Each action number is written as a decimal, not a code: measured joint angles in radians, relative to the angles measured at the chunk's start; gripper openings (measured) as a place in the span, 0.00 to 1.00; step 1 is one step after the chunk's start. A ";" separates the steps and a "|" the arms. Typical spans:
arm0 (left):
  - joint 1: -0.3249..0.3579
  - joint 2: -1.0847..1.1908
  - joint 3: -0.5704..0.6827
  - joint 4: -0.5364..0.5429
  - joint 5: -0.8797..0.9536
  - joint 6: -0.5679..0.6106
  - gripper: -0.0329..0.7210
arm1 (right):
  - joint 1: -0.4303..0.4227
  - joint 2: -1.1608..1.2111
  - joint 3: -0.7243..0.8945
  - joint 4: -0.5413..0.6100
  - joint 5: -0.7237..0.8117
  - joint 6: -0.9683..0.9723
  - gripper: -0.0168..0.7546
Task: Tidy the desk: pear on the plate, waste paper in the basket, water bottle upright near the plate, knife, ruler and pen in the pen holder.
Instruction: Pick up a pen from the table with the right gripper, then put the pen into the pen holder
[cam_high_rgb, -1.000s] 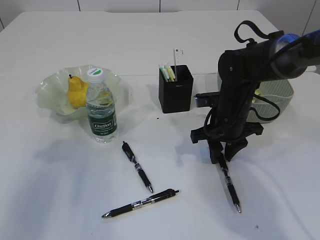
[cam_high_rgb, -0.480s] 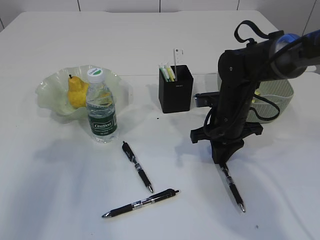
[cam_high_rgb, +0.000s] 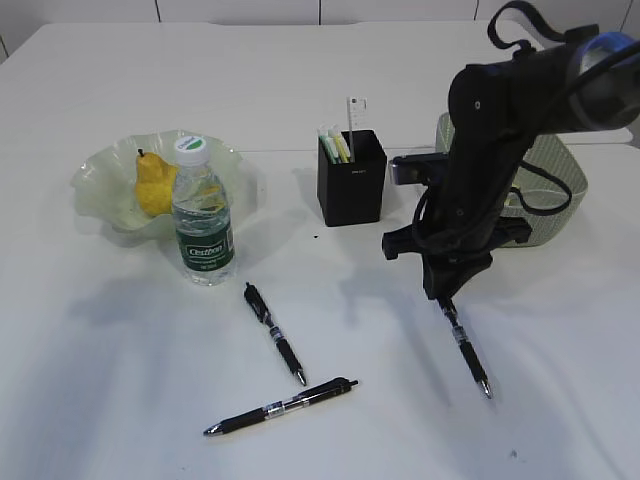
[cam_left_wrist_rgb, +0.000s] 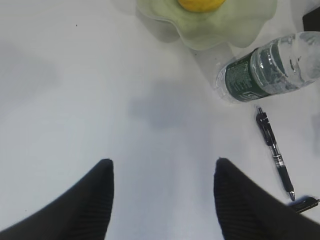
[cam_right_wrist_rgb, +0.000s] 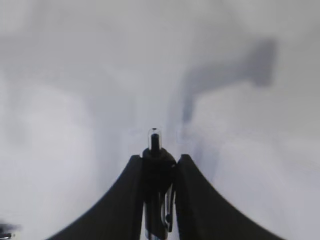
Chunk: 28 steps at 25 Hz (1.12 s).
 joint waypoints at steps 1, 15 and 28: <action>0.000 0.000 0.000 0.000 0.000 0.000 0.64 | 0.000 -0.012 -0.011 0.000 0.000 -0.002 0.19; 0.000 0.000 0.000 0.000 0.000 0.000 0.64 | 0.000 -0.061 -0.370 0.003 -0.077 -0.015 0.19; 0.000 0.000 0.000 0.000 0.004 0.000 0.64 | 0.000 -0.022 -0.386 -0.002 -0.593 -0.021 0.19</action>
